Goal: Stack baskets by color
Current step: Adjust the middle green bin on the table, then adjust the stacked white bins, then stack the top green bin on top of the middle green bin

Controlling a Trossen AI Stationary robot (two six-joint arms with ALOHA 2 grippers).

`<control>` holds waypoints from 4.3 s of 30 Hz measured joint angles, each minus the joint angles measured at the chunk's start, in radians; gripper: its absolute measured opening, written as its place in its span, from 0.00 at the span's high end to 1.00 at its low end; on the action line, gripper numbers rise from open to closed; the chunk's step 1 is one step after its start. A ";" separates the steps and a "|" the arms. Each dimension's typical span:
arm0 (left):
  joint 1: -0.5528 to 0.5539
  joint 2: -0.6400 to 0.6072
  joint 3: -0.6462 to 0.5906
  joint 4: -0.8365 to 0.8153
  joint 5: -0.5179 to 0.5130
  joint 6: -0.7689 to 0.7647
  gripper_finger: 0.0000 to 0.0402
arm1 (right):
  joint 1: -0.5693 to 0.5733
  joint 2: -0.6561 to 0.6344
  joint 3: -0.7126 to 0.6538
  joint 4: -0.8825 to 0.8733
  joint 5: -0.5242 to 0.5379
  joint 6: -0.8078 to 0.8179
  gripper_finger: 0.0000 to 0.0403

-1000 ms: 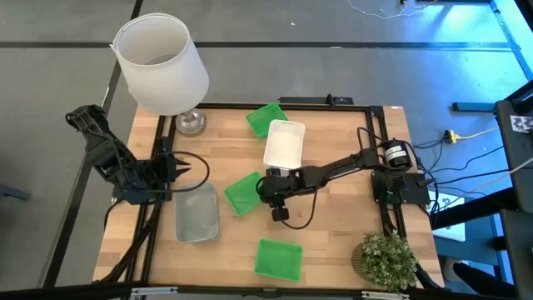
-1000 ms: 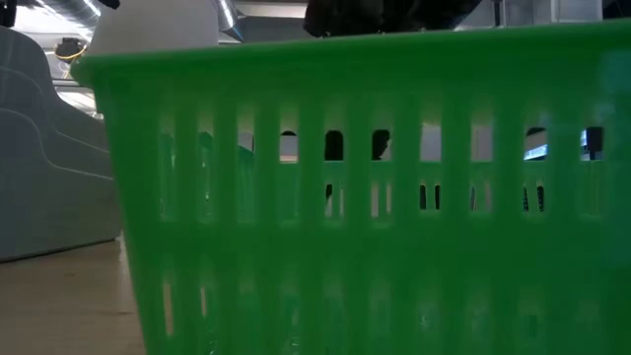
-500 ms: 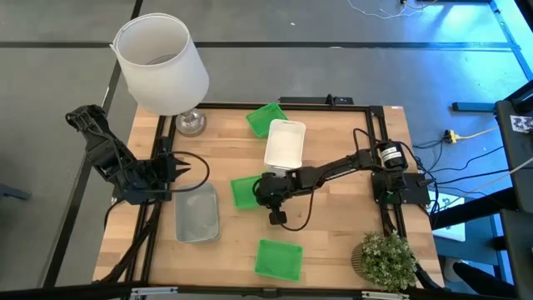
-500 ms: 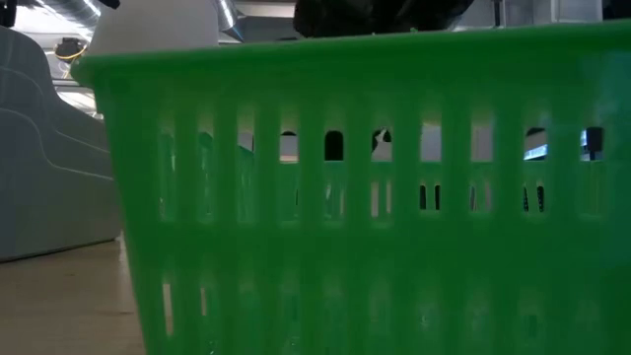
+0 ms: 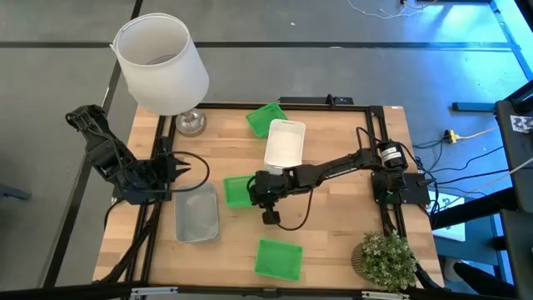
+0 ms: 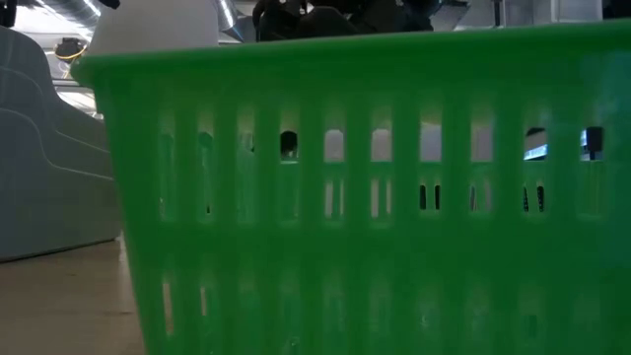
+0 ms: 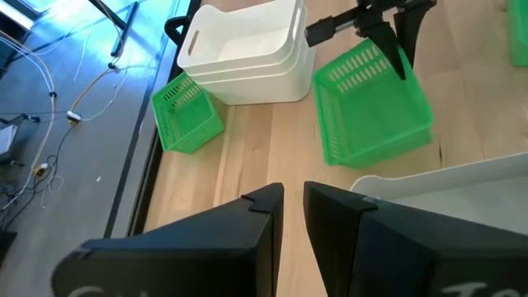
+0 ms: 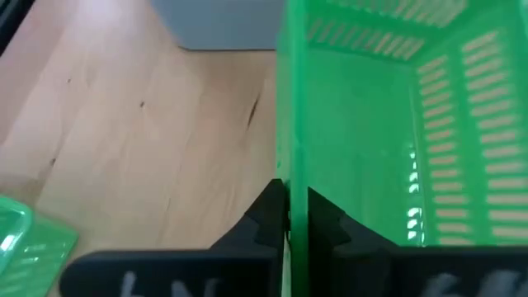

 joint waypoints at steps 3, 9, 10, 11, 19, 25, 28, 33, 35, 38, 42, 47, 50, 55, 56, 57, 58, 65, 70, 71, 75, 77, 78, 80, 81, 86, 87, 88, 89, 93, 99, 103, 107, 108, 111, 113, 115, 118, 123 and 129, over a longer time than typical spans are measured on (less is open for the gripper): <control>0.000 0.000 0.000 0.000 0.000 0.000 0.89 | 0.000 0.000 0.000 0.000 0.001 0.011 0.91; 0.000 0.000 0.000 0.000 0.000 0.000 0.89 | 0.000 0.000 -0.003 0.001 0.008 0.024 0.78; 0.000 0.000 0.000 0.000 0.000 0.000 0.89 | 0.000 0.000 -0.003 0.003 0.008 0.023 0.77; 0.000 0.000 0.000 0.000 0.000 0.000 0.89 | 0.000 0.000 -0.003 0.003 0.008 0.023 0.76; 0.000 0.000 0.000 0.000 0.000 0.000 0.89 | 0.000 0.000 0.062 0.016 0.009 0.022 0.73; 0.000 0.000 0.000 0.000 0.000 0.000 0.90 | -0.008 0.000 0.183 -0.038 0.264 0.030 0.73; 0.000 0.000 0.000 0.000 0.000 0.000 0.89 | -0.024 0.000 0.205 -0.104 0.453 0.136 0.73; 0.000 0.000 0.000 0.000 0.000 0.000 0.89 | -0.081 0.000 0.181 -0.165 0.462 0.365 0.81; 0.000 0.000 0.000 0.000 0.000 0.001 0.90 | -0.100 0.000 0.159 -0.173 0.458 0.402 0.87; 0.000 0.000 0.000 0.000 0.000 0.002 0.90 | -0.122 0.000 0.149 -0.181 0.457 0.413 0.97; 0.000 0.000 0.000 0.000 0.000 0.001 0.89 | -0.136 0.000 0.146 -0.240 0.455 0.466 0.98; 0.000 0.000 0.000 0.000 0.000 -0.025 0.90 | -0.140 0.000 0.146 -0.367 0.455 0.536 0.99; 0.000 0.000 0.000 0.000 0.000 -0.025 0.90 | -0.140 0.000 0.146 -0.433 0.470 0.578 1.00; 0.000 0.001 0.000 0.000 0.000 -0.025 0.90 | -0.141 0.000 0.146 -0.553 0.545 0.650 1.00; 0.000 0.001 0.000 0.000 0.000 -0.026 0.90 | -0.142 0.000 0.146 -0.560 0.555 0.654 1.00; 0.000 0.001 0.000 0.000 0.000 -0.026 0.90 | -0.142 0.000 0.146 -0.556 0.559 0.646 1.00; 0.000 0.001 0.000 0.000 0.000 -0.025 0.90 | -0.142 0.000 0.146 -0.536 0.559 0.613 1.00; 0.000 0.001 0.000 0.000 0.000 -0.024 0.90 | -0.128 0.006 0.146 -0.329 0.538 0.383 1.00; 0.000 0.001 0.000 0.000 0.000 -0.024 0.90 | -0.169 0.015 0.146 -0.339 0.621 0.361 1.00; 0.000 0.001 0.000 0.000 0.000 -0.024 0.90 | -0.179 0.015 0.146 -0.341 0.622 0.360 1.00; 0.000 0.001 0.000 0.000 0.000 -0.025 0.90 | -0.214 0.016 0.133 -0.345 0.627 0.364 1.00; 0.000 0.001 0.000 0.000 0.000 -0.026 0.90 | -0.230 0.016 0.125 -0.378 0.629 0.374 1.00; 0.000 0.001 0.000 0.000 0.000 -0.033 0.90 | -0.237 0.016 0.120 -0.383 0.630 0.388 1.00; 0.000 0.001 0.000 0.000 0.000 -0.050 0.90 | -0.249 0.016 0.104 -0.395 0.635 0.408 1.00; 0.000 0.001 0.000 0.000 0.000 -0.051 0.90 | -0.253 0.016 0.098 -0.412 0.643 0.410 1.00; 0.000 0.001 0.000 0.000 0.000 -0.051 0.90 | -0.264 0.016 0.076 -0.473 0.714 0.421 1.00; 0.000 0.001 0.000 0.000 0.000 -0.051 0.90 | -0.266 0.016 0.074 -0.488 0.723 0.428 1.00; 0.000 0.001 0.000 0.000 0.000 -0.051 0.90 | -0.269 0.016 0.073 -0.499 0.725 0.435 1.00; 0.000 0.001 0.000 0.000 0.000 -0.051 0.90 | -0.270 0.016 0.072 -0.502 0.724 0.428 1.00; 0.000 0.001 0.000 0.000 0.000 -0.051 0.90 | -0.271 0.016 0.075 -0.459 0.679 0.279 1.00; 0.000 0.001 0.000 0.000 0.000 -0.051 0.90 | -0.287 0.016 0.114 -0.410 0.386 0.091 0.98; 0.000 0.001 0.000 0.000 0.000 -0.050 0.90 | -0.319 0.016 0.157 -0.411 0.248 0.022 0.92; 0.000 0.001 0.000 0.000 -0.003 -0.050 0.90 | -0.348 0.016 0.202 -0.410 0.205 -0.032 0.82; 0.000 0.001 0.000 0.000 -0.003 -0.050 0.90 | -0.356 0.016 0.210 -0.409 0.188 -0.057 0.79; 0.000 0.001 0.000 0.000 -0.003 -0.050 0.90 | -0.384 0.016 0.215 -0.392 0.155 -0.139 0.70; 0.000 0.001 0.000 -0.001 -0.003 -0.050 0.90 | -0.404 0.016 0.215 -0.384 0.142 -0.198 0.65; 0.000 0.001 0.000 -0.001 -0.003 -0.050 0.90 | -0.426 0.016 0.215 -0.383 0.141 -0.252 0.60; 0.000 0.001 0.000 -0.002 -0.003 -0.050 0.90 | -0.460 0.016 0.215 -0.379 0.139 -0.303 0.57; 0.000 0.001 0.000 -0.003 -0.012 -0.050 0.90 | -0.512 0.016 0.215 -0.367 0.090 -0.343 0.56; 0.000 0.001 0.000 -0.003 -0.054 -0.051 0.90 | -0.540 0.016 0.176 -0.354 0.053 -0.399 0.56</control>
